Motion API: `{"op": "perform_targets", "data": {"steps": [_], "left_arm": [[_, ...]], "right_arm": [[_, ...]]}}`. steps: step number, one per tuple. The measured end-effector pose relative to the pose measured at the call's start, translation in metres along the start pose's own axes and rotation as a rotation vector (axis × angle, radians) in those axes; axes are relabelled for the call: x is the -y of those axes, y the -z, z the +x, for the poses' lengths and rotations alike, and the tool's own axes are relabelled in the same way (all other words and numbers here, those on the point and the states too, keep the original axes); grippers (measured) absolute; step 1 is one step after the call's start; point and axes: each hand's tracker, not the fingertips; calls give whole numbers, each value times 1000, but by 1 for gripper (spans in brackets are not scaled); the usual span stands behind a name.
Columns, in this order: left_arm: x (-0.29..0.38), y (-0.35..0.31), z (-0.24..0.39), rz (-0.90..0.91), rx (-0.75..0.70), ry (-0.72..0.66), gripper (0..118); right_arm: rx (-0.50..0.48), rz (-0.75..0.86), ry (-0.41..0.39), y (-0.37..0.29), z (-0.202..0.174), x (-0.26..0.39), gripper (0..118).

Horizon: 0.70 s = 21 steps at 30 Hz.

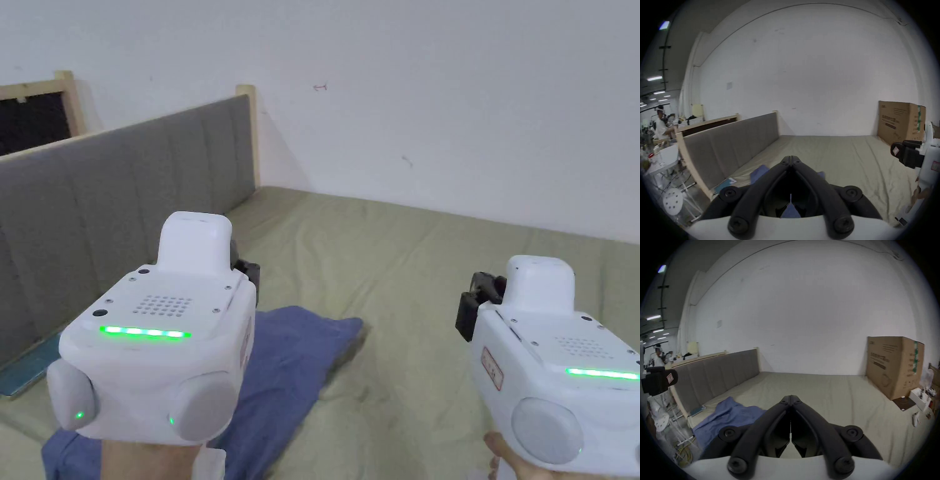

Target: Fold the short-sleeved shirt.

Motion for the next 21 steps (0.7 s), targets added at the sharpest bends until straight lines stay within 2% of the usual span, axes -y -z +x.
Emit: {"op": "perform_targets", "data": {"steps": [4, 11, 18, 20, 21], "left_arm": [[5, -2, -28, -29, -73, 4, 0], [24, 23, -46, -123, -104, -14, 0], [96, 135, -50, -521, 6, -61, 0], [122, 165, -45, -619, 19, -18, 1], [134, 178, -42, -655, 32, -12, 11]], "right_arm": [[-100, -41, 18, 15, -34, 4, 0], [-138, -74, -16, 28, -56, 14, 0], [-138, -169, 2, 51, -51, 36, 0], [-132, -194, -11, 59, -50, 44, 0], [-128, -207, -16, 64, -49, 48, 0]]}}
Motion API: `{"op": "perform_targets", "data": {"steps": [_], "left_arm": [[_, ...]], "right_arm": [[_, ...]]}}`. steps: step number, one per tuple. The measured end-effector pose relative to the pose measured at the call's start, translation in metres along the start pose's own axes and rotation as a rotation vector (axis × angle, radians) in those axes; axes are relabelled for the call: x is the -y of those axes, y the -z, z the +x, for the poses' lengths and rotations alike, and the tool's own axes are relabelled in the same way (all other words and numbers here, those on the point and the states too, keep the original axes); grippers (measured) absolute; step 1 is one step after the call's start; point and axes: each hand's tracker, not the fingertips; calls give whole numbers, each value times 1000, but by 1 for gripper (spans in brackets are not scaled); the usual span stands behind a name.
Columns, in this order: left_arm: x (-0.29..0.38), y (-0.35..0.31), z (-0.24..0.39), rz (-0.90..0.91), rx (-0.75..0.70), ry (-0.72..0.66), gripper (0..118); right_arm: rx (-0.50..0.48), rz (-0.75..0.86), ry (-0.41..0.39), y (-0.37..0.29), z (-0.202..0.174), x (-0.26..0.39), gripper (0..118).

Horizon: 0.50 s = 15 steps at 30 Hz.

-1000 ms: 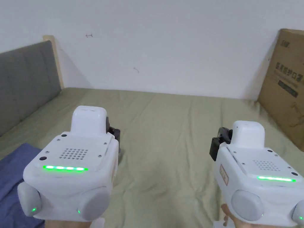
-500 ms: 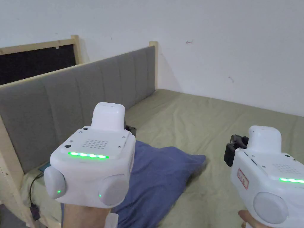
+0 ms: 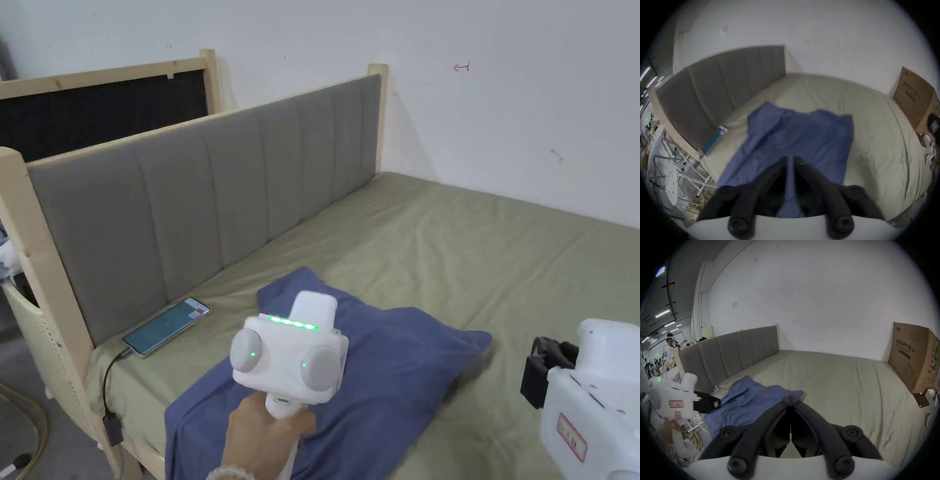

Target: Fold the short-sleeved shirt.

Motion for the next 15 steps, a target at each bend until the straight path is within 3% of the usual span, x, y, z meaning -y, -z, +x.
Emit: {"op": "perform_targets", "data": {"steps": [2, 3, 4, 11, 14, 15], "left_arm": [[0, 33, 2, -96, 71, -22, 78], [2, 46, 5, -139, 107, -77, 103], [2, 57, 7, -157, 128, -88, 114], [-10, 115, 42, -234, 116, -20, 112], [-4, 149, 54, -373, 143, -3, 108], [-2, 173, 53, -394, 89, 40, 108]], "right_arm": [[6, -33, 0, 11, 3, 5, 0], [11, -48, 3, 17, 6, 7, 0], [15, -63, 7, 21, 8, 9, 0], [48, -142, 25, 55, 27, 25, 0], [54, -173, 48, 66, 36, 31, 0], [58, -180, 47, 69, 38, 33, 0]]}}
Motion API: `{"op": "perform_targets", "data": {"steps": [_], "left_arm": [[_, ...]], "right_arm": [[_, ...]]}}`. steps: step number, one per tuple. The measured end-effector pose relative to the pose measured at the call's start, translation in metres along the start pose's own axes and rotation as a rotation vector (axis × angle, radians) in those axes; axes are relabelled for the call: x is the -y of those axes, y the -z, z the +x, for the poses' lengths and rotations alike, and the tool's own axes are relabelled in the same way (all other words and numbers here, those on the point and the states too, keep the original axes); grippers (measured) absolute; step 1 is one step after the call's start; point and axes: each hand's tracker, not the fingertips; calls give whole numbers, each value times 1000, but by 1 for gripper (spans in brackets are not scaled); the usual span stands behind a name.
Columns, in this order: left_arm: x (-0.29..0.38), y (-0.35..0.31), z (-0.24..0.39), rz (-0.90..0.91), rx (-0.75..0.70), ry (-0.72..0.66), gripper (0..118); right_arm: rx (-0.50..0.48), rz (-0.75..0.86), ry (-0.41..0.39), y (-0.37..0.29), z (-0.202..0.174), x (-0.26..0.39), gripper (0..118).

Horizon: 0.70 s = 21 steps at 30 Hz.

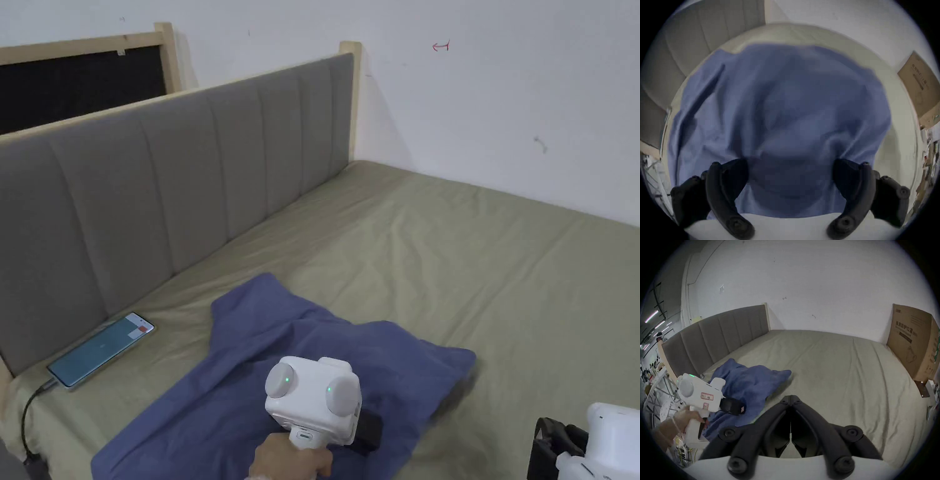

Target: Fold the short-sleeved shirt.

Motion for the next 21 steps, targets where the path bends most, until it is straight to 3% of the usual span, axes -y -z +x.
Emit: {"op": "perform_targets", "data": {"steps": [2, 4, 6, 7, 8, 9, 11, 15, 21], "left_arm": [[-2, -10, 2, 28, 19, -8, 98], [-2, -18, -6, 50, 49, -28, 72], [-3, -25, -9, 57, 47, -20, 61], [-5, -27, -10, 62, 34, -20, 48], [-8, -25, -17, 60, 3, -33, 20], [-9, -23, -20, 61, -60, -55, 3], [-7, -18, -32, 39, 53, -150, 3], [-4, -48, -23, 51, 44, -103, 3], [-19, -109, -4, 134, 187, -76, 3]], "right_arm": [[8, -9, 0, 5, 3, 3, 0], [10, -20, 16, 9, 7, 5, 0], [10, -38, 47, 11, 10, 9, 0], [6, -42, 60, 11, 10, 11, 0], [4, -46, 69, 10, 11, 13, 0], [5, -49, 74, 8, 11, 15, 0], [2, -53, 73, 2, 11, 17, 0], [17, -32, 52, -15, 20, 14, 0], [54, 8, 141, -46, 52, 11, 0]]}}
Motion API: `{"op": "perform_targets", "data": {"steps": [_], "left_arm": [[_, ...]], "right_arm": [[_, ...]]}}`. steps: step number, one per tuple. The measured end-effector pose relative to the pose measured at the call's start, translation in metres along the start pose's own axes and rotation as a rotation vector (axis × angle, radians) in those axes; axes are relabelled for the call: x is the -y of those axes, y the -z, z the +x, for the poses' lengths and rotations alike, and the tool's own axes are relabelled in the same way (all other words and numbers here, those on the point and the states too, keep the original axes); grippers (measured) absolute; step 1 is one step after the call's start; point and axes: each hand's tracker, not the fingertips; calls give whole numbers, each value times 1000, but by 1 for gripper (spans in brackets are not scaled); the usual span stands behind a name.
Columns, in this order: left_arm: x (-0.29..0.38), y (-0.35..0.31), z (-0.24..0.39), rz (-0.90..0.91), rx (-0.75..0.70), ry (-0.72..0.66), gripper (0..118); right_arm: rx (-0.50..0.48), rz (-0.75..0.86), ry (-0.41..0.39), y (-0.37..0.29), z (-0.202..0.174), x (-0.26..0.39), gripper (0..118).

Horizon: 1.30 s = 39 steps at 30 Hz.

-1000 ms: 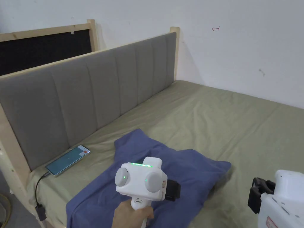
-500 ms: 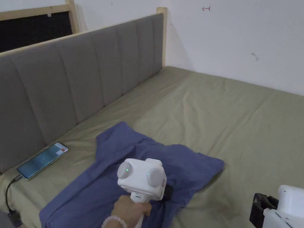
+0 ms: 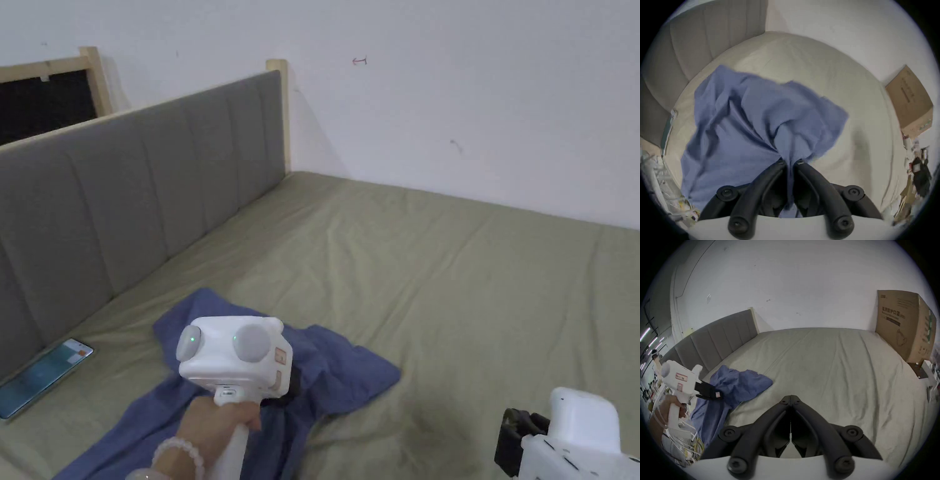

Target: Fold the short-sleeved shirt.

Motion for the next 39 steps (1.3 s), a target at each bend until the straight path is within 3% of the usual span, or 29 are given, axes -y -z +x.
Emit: {"op": "perform_targets", "data": {"steps": [3, 6, 10, 15, 21, 22, 24, 30, 33, 35, 36, 37, 38, 39], "left_arm": [[-11, -34, 48, 66, 4, 111, 3], [-22, -64, 101, 127, 137, 141, 3], [-19, -90, 201, 186, 231, 330, 3], [27, -112, 327, 165, 506, 499, 3], [101, -104, 417, 37, 724, 592, 3], [113, -99, 426, 32, 734, 609, 3], [141, -71, 436, -3, 606, 674, 3], [212, 27, 415, -259, 462, 654, 4], [219, 39, 400, -256, 447, 638, 6], [212, 36, 395, -271, 464, 605, 28], [207, 32, 393, -272, 476, 593, 53], [202, 28, 391, -264, 489, 586, 92], [196, 23, 389, -251, 492, 578, 112], [191, 16, 390, -230, 481, 576, 118]], "right_arm": [[29, 34, 31, -22, 21, -3, 0], [67, 76, 62, -50, 47, -7, 0], [169, 134, 95, -90, 88, -11, 0], [323, 205, 184, -148, 152, -13, 0], [490, 235, 231, -206, 215, -1, 0], [500, 230, 240, -211, 222, 2, 0], [524, 215, 261, -217, 234, 11, 0], [551, 148, 296, -210, 247, 37, 0], [538, 116, 293, -198, 242, 43, 0], [522, 102, 284, -189, 237, 44, 0], [510, 93, 276, -185, 233, 44, 0], [500, 88, 270, -182, 229, 43, 0], [490, 83, 259, -178, 225, 42, 0], [481, 79, 248, -175, 221, 41, 0]]}}
